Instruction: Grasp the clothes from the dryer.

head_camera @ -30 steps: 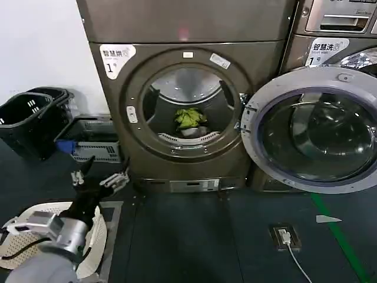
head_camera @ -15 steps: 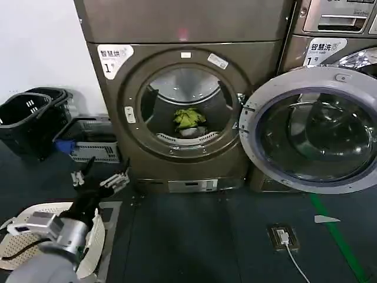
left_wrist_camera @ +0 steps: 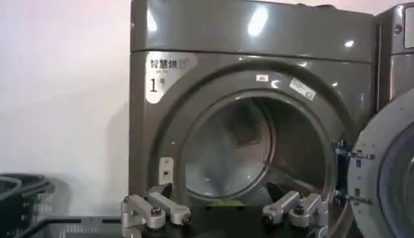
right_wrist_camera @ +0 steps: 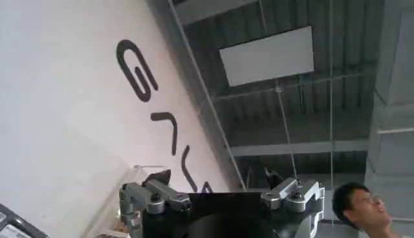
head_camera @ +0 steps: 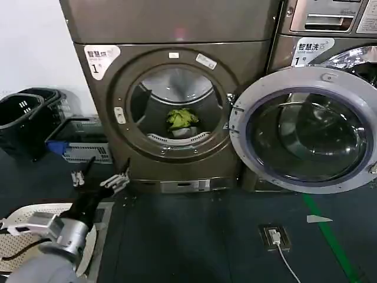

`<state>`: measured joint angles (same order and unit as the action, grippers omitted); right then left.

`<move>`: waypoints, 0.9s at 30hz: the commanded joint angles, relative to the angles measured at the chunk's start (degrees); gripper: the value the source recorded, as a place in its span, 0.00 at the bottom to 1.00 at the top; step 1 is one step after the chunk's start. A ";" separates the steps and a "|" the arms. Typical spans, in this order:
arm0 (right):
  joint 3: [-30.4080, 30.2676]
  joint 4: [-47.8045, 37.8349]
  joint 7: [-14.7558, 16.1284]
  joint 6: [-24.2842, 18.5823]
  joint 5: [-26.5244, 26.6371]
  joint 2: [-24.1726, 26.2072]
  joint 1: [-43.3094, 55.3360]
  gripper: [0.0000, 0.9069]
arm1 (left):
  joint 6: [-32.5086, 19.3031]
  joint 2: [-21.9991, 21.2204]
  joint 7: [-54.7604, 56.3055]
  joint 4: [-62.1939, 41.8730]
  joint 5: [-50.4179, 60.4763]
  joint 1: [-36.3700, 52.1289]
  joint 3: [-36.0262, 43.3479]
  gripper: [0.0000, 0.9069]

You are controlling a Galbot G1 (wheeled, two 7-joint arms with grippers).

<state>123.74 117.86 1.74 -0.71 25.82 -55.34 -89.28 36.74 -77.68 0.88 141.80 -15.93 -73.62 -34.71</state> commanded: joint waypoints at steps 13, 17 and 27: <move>-0.08 0.01 0.09 -0.01 0.04 -0.01 0.06 1.00 | -0.10 -0.09 -0.17 -0.01 0.11 0.00 0.06 1.00; -0.17 0.09 0.11 0.06 0.03 0.00 0.20 1.00 | -0.13 -0.12 -0.18 0.01 0.10 0.05 0.06 1.00; -0.09 0.18 0.17 0.11 0.08 0.07 0.15 1.00 | -0.18 -0.21 -0.18 0.01 0.13 0.14 0.06 1.00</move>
<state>123.63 118.01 1.91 -0.63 25.88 -55.28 -89.14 36.57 -77.88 0.71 141.83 -15.83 -73.51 -34.67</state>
